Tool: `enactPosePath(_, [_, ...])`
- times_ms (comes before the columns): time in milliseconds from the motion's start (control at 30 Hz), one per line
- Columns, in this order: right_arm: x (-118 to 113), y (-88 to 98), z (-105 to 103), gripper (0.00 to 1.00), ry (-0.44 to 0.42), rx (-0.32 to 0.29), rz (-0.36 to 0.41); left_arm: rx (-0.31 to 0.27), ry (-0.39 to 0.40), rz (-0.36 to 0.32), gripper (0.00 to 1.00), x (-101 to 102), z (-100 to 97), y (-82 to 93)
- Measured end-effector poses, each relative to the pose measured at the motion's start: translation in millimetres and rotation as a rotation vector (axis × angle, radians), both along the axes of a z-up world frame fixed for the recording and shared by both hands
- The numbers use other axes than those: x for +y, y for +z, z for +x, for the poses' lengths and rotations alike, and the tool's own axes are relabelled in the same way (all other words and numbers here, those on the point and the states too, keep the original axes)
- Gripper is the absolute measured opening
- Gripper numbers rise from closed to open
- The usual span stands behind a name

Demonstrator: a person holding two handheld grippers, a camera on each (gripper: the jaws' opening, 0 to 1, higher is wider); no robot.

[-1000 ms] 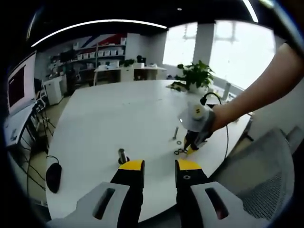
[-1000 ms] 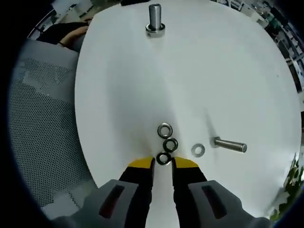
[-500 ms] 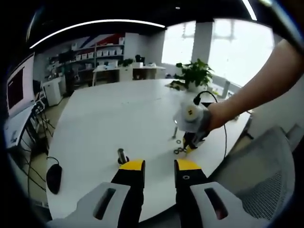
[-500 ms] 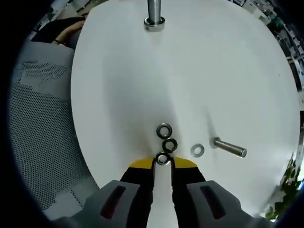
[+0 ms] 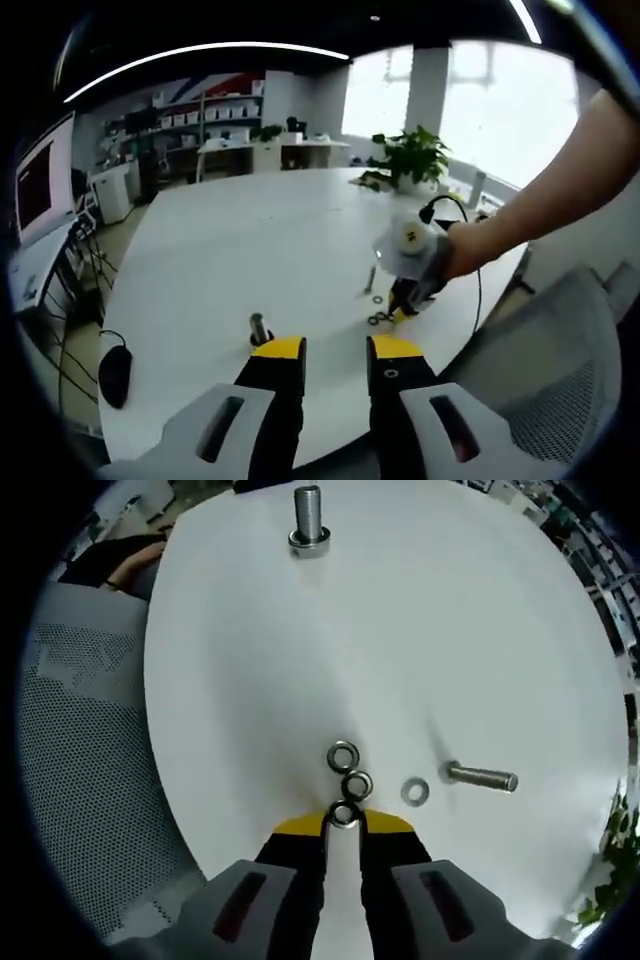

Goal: Place the washer onto the threaded stud by aligning its center hole with the stud, sliding it down to the base, and recovering from edge contact or off-axis alignment until the washer reaches the visible bottom stop.

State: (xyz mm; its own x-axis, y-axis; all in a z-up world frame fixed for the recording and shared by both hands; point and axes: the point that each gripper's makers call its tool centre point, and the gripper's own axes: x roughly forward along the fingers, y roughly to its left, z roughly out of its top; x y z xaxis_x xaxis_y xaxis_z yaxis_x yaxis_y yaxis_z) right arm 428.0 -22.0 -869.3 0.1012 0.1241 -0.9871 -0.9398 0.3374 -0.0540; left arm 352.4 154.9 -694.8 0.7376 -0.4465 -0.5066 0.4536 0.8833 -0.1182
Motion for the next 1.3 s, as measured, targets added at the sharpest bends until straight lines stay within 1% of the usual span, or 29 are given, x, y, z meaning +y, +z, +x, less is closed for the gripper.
enactPosePath(33, [0,0.3,1,0.13,-0.027,-0.002,0.022,-0.002,0.002,-0.002,0.22,0,0.4,0.6])
enactPosePath(100, [-1,1.3,1,0.13,-0.054,0.001,0.044,-0.004,0.003,-0.005,0.22,1,0.6,1.4])
enactPosePath(200, [-3,2.0,-2,0.13,-0.069,0.006,0.048,-0.005,0.005,-0.008,0.22,1,0.3,1.6])
enactPosePath(267, [-8,2.5,0,0.13,-0.068,-0.003,0.04,-0.006,0.007,-0.012,0.22,1,0.6,2.0])
enactPosePath(300, [-10,4.9,1,0.13,-0.08,-0.007,0.045,-0.006,0.007,-0.012,0.22,1,0.7,2.0])
enactPosePath(333, [-10,8.7,4,0.13,-0.115,-0.011,0.063,-0.006,0.007,-0.012,0.21,1,0.8,2.1])
enactPosePath(400, [-12,17.7,11,0.13,-0.155,-0.021,0.091,-0.009,0.006,-0.013,0.21,1,0.9,2.6])
enactPosePath(467, [-16,23.3,16,0.13,-0.163,-0.023,0.093,-0.01,0.005,-0.014,0.21,1,0.8,2.8])
enactPosePath(600, [-18,37.3,32,0.13,-0.178,-0.055,0.101,-0.012,0.006,-0.015,0.21,1,1.3,3.3])
enactPosePath(667, [-15,44.1,39,0.13,-0.179,-0.072,0.115,-0.012,0.005,-0.016,0.21,1,1.4,3.3])
enactPosePath(800, [-9,58.1,52,0.13,-0.141,-0.116,0.12,-0.012,0.002,-0.016,0.21,1,1.1,2.9])
enactPosePath(867, [-8,62.8,56,0.13,-0.142,-0.116,0.122,-0.01,0.0,-0.015,0.21,1,1.0,2.6])
enactPosePath(933, [-7,68.1,61,0.13,-0.142,-0.134,0.128,-0.013,0.001,-0.015,0.21,1,1.1,3.0])
enactPosePath(1000, [-6,70.0,63,0.13,-0.14,-0.136,0.13,-0.014,0.006,-0.017,0.21,2,1.3,3.2])
enactPosePath(1067, [-5,71.9,65,0.13,-0.113,-0.158,0.121,-0.014,0.009,-0.02,0.21,3,1.4,3.4])
enactPosePath(1133, [-4,71.6,65,0.13,-0.103,-0.157,0.119,-0.016,0.008,-0.018,0.21,3,1.4,3.6])
enactPosePath(1300, [-1,70.1,75,0.13,-0.119,-0.158,0.13,-0.006,0.013,-0.008,0.21,4,0.8,1.1])
